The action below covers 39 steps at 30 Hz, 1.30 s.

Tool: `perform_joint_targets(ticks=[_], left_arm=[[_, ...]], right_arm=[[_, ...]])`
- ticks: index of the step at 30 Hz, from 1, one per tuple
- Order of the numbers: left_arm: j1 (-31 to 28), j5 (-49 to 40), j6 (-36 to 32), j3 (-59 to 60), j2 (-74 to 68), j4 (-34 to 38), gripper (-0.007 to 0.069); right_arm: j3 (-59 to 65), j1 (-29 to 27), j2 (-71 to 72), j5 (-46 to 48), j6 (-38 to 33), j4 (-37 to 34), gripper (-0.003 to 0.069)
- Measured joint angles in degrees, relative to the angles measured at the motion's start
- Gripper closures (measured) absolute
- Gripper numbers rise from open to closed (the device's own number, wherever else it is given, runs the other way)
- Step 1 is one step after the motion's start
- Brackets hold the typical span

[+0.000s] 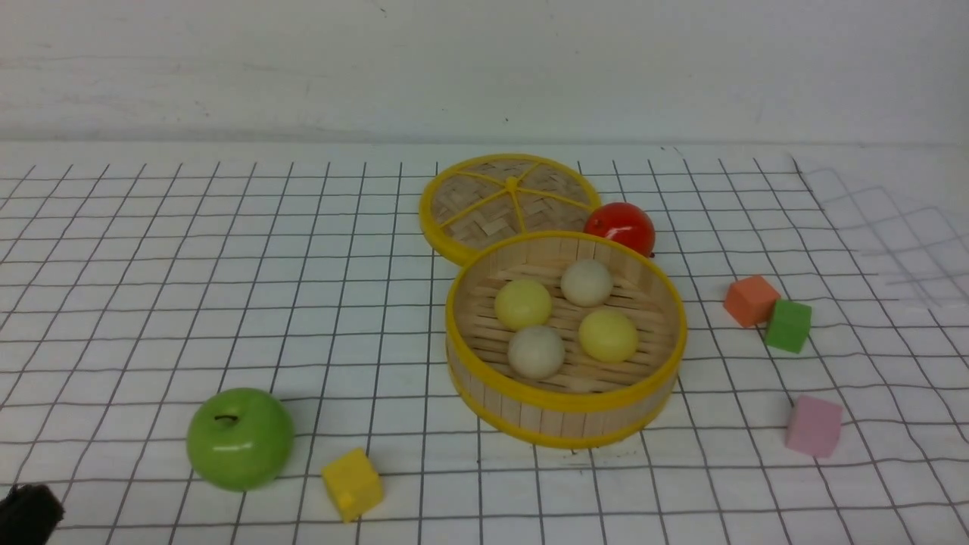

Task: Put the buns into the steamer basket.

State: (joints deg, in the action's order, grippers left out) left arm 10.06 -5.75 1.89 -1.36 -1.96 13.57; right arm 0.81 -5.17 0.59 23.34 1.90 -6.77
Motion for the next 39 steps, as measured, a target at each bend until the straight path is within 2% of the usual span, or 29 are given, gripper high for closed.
perform_joint_targets(ticks=[2,4,7,14,39], left_arm=[[-3.45,-2.67,2.76,2.2,2.0,-0.6,0.0638],[-6.1,-11.24,6.96,2.77,2.48,-2.98,0.0638],[-6.88,-15.53,9.33,3.14,2.48,-4.13,0.0638],[-6.93,-15.99,11.86,3.14,2.48,-4.14,0.0638],[-6.93,-16.0,11.94,3.14,2.48,-4.14,0.0638]], right_arm=[[0.0,0.0,0.0,0.0,0.0,0.0,0.066],[0.0,0.0,0.05,0.0,0.0,0.0,0.0658],[0.0,0.0,0.05,-0.06,0.0,0.0,0.0658],[0.0,0.0,0.05,-0.06,0.0,0.0,0.0648],[0.0,0.0,0.05,-0.06,0.0,0.04,0.0622]])
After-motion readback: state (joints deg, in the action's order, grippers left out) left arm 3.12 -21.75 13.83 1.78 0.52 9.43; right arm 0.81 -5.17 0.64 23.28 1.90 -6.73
